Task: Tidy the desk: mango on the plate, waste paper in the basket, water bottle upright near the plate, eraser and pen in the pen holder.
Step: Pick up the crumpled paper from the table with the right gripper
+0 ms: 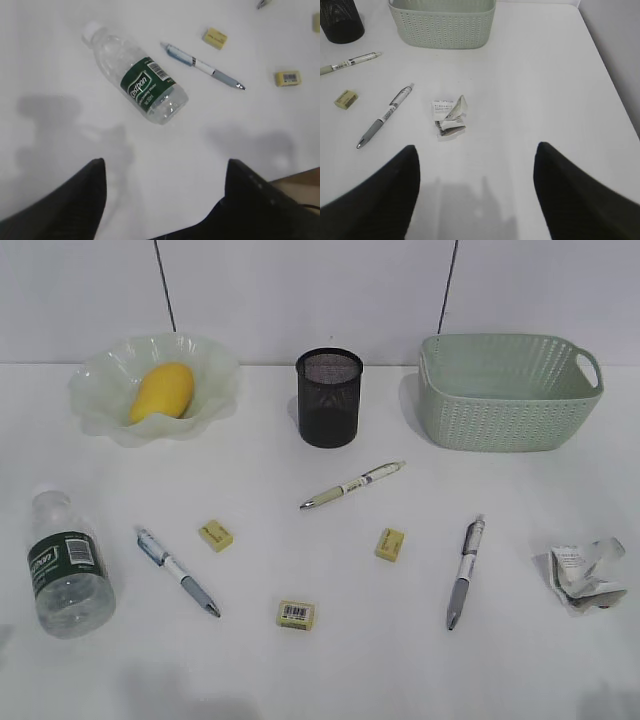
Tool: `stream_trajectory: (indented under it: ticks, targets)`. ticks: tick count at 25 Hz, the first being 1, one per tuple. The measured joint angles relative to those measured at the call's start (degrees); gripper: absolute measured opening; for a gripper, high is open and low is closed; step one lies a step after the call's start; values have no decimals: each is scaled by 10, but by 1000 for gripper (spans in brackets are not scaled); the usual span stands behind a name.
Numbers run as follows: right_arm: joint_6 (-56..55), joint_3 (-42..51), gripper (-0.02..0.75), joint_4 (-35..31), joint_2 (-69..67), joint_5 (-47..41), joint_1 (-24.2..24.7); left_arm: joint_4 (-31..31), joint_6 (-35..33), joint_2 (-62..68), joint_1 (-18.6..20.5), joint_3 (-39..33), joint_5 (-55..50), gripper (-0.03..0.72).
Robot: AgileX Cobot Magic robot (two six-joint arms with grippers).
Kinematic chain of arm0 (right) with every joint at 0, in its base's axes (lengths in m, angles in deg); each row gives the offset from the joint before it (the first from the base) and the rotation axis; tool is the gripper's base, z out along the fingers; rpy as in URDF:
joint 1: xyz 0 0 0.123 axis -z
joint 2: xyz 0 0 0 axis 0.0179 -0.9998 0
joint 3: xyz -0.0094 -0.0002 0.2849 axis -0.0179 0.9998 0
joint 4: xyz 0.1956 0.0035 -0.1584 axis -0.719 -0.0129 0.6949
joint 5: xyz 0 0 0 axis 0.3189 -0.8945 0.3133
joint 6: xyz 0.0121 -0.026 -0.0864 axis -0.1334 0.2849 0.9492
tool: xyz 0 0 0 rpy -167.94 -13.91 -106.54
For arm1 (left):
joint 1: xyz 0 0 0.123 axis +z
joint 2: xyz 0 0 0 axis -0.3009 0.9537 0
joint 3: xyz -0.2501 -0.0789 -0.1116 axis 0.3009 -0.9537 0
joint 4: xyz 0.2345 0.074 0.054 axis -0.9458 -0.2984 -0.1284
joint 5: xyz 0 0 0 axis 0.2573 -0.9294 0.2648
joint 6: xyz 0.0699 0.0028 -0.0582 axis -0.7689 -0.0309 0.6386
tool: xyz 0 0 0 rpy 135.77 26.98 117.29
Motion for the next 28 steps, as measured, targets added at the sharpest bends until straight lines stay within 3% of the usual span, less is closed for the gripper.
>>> stream_trajectory:
  ticks: [12,28]
  targets:
    - [-1,0,561,0,0,0,0,-27,0,-228,0,-86,-17,561]
    - [-1,0,561,0,0,0,0,-48,0,-302,-8,-108,18,560]
